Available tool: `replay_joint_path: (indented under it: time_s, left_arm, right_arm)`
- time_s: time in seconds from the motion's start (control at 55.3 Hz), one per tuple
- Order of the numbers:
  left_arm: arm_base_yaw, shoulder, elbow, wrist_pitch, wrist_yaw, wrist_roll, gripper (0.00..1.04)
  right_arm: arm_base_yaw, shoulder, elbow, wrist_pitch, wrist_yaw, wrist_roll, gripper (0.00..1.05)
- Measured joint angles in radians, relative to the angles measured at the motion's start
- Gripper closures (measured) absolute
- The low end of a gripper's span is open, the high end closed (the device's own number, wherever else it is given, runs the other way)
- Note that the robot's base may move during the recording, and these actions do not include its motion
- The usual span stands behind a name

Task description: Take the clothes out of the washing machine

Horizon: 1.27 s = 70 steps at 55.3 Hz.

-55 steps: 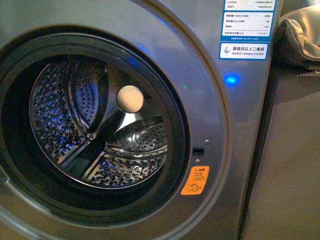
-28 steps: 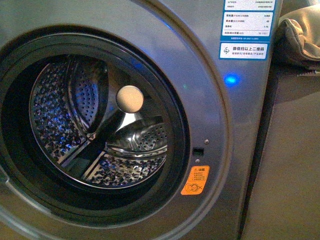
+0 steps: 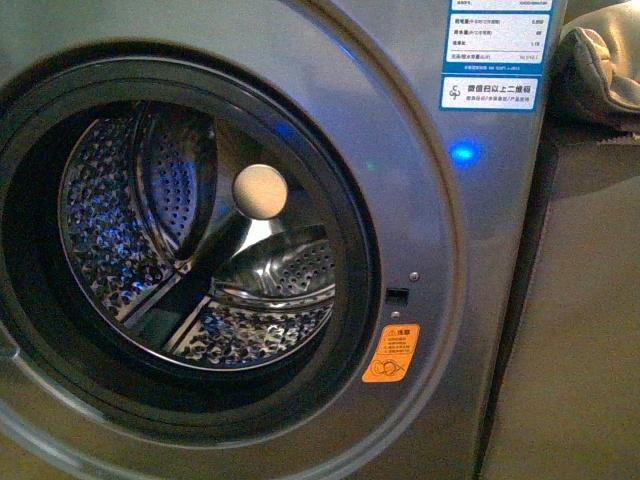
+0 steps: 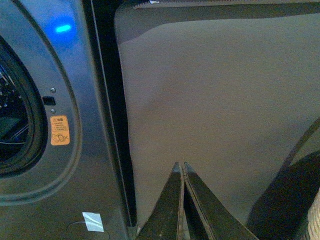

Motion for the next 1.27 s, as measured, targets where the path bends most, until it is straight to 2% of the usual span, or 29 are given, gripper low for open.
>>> replay_joint_path:
  time_s: [0.199, 0.253, 0.271, 0.344, 0.506, 0.705, 1.266]
  left_arm:
    - [0.000, 0.000, 0.000, 0.000, 0.000, -0.001, 1.00]
    - [0.000, 0.000, 0.000, 0.000, 0.000, 0.000, 0.89]
    - [0.000, 0.000, 0.000, 0.000, 0.000, 0.000, 0.88]
    - [0.000, 0.000, 0.000, 0.000, 0.000, 0.000, 0.69]
    - [0.000, 0.000, 0.000, 0.000, 0.000, 0.000, 0.37]
    - [0.000, 0.000, 0.000, 0.000, 0.000, 0.001, 0.05]
    - [0.000, 0.000, 0.000, 0.000, 0.000, 0.002, 0.07]
  right_arm:
    - [0.000, 0.000, 0.000, 0.000, 0.000, -0.002, 1.01]
    - [0.000, 0.000, 0.000, 0.000, 0.000, -0.002, 0.91]
    - [0.000, 0.000, 0.000, 0.000, 0.000, -0.002, 0.89]
    - [0.000, 0.000, 0.000, 0.000, 0.000, -0.002, 0.70]
    - [0.000, 0.000, 0.000, 0.000, 0.000, -0.002, 0.40]
    - [0.000, 0.000, 0.000, 0.000, 0.000, -0.001, 0.07]
    - [0.000, 0.000, 0.000, 0.000, 0.000, -0.001, 0.07]
